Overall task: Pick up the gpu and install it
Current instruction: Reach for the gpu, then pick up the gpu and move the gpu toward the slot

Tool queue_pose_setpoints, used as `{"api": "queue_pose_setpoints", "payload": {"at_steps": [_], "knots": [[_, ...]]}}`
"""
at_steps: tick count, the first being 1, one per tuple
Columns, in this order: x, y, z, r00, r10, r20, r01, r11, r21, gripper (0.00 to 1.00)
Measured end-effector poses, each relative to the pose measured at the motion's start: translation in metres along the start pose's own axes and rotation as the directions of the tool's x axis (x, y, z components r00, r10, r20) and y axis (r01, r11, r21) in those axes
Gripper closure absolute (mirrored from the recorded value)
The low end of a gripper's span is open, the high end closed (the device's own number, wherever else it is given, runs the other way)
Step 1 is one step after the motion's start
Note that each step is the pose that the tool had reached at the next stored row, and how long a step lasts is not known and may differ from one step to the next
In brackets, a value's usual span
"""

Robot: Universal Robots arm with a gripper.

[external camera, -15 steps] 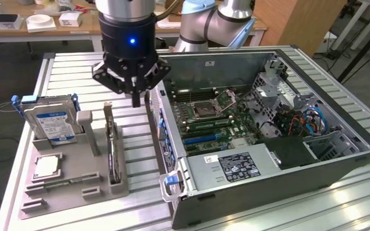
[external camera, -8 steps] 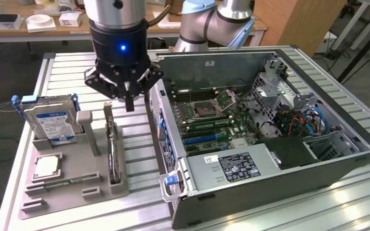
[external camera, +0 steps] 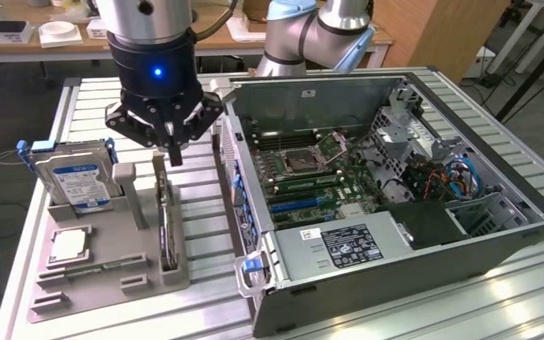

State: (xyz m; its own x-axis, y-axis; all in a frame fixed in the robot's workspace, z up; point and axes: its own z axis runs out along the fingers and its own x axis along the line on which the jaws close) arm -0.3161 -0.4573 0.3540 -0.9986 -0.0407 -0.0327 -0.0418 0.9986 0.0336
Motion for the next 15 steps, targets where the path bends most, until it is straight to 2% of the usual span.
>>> {"api": "queue_pose_setpoints", "payload": {"at_steps": [3,15], "knots": [[0.0009,0.0004,0.0,1.0,0.0,0.0034,0.0,1.0,0.0,0.89],[0.001,0.0004,0.0,1.0,0.0,0.0033,0.0,1.0,0.0001,0.89]]}}
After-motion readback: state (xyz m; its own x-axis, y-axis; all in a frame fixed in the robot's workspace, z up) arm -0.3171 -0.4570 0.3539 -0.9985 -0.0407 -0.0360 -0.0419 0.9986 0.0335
